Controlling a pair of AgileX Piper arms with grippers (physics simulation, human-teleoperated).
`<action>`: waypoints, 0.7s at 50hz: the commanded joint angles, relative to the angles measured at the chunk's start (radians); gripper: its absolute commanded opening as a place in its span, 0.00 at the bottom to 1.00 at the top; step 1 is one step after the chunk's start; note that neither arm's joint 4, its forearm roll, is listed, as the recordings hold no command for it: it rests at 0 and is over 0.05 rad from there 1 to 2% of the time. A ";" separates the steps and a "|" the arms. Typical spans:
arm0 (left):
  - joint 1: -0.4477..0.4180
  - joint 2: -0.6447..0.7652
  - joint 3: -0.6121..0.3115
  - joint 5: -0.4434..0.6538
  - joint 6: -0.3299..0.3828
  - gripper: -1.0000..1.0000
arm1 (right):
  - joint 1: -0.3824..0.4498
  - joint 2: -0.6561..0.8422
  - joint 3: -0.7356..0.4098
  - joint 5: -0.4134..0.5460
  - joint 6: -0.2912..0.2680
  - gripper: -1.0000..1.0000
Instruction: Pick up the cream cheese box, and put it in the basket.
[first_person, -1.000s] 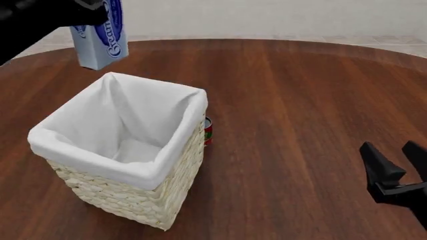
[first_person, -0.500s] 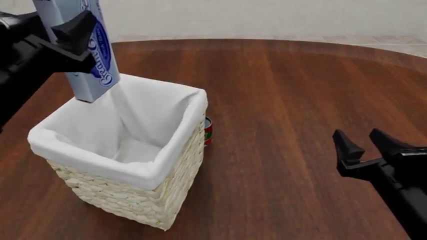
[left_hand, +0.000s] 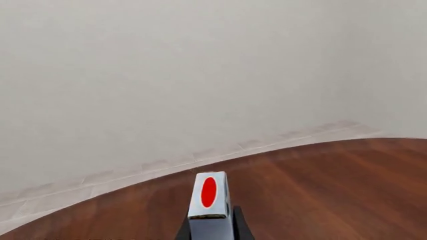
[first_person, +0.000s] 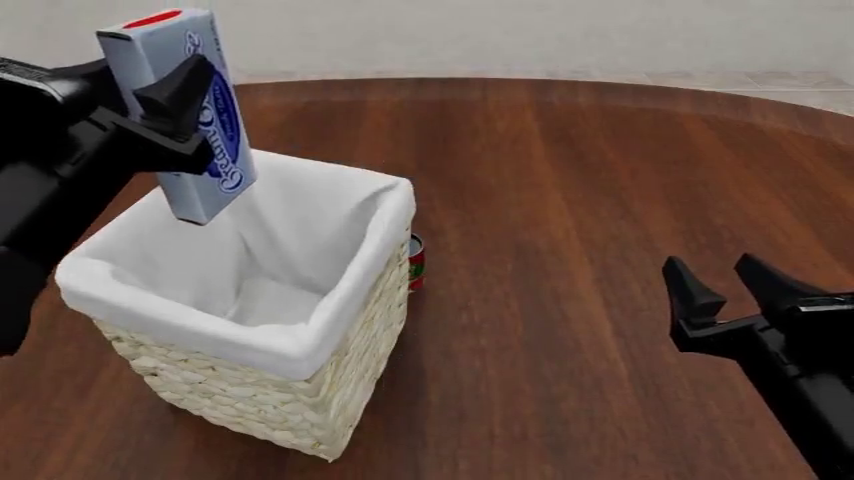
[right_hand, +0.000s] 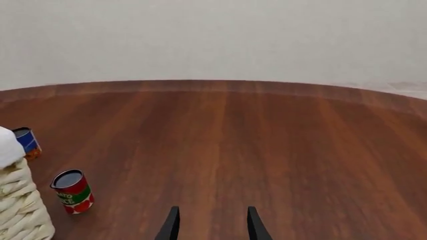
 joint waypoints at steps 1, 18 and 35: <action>-0.023 0.026 0.017 -0.039 0.013 0.00 | 0.004 0.001 0.000 -0.006 -0.001 1.00; -0.030 0.064 0.063 -0.088 -0.011 0.00 | 0.006 0.002 0.000 -0.006 -0.001 1.00; -0.036 0.158 0.094 -0.153 -0.029 0.00 | 0.009 0.001 0.000 -0.006 -0.002 1.00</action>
